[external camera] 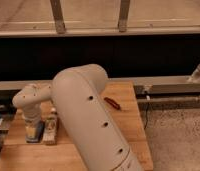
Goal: Place the white sponge in the ceramic bowl
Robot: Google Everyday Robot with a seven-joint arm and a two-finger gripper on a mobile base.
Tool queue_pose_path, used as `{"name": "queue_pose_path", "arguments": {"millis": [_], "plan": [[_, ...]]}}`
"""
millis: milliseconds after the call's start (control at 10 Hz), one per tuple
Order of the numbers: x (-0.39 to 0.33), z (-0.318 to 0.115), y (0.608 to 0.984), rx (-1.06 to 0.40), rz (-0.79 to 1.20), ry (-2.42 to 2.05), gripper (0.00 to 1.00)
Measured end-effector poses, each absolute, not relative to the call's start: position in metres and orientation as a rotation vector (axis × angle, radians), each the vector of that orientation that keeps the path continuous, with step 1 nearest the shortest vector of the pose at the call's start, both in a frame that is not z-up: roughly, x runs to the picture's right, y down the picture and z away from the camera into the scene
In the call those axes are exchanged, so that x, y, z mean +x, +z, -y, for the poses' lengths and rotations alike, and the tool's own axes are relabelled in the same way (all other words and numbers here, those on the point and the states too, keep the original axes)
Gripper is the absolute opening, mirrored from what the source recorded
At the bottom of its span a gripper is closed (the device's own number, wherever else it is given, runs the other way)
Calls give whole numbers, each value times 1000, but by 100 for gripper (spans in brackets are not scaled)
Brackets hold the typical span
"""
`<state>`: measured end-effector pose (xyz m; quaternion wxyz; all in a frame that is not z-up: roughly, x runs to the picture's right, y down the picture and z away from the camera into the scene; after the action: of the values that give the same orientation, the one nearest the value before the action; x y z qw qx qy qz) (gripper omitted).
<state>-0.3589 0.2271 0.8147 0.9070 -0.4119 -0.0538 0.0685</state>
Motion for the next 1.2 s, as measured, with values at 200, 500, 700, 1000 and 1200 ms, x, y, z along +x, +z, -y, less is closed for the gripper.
{"name": "queue_pose_path", "arguments": {"millis": [200, 500, 700, 1000, 1200], "plan": [[-359, -222, 809, -834, 102, 132, 19], [-363, -195, 784, -786, 115, 108, 19], [-369, -170, 762, -741, 127, 85, 19], [-371, -126, 737, -671, 126, 73, 19], [-358, -92, 739, -632, 105, 91, 19]]}}
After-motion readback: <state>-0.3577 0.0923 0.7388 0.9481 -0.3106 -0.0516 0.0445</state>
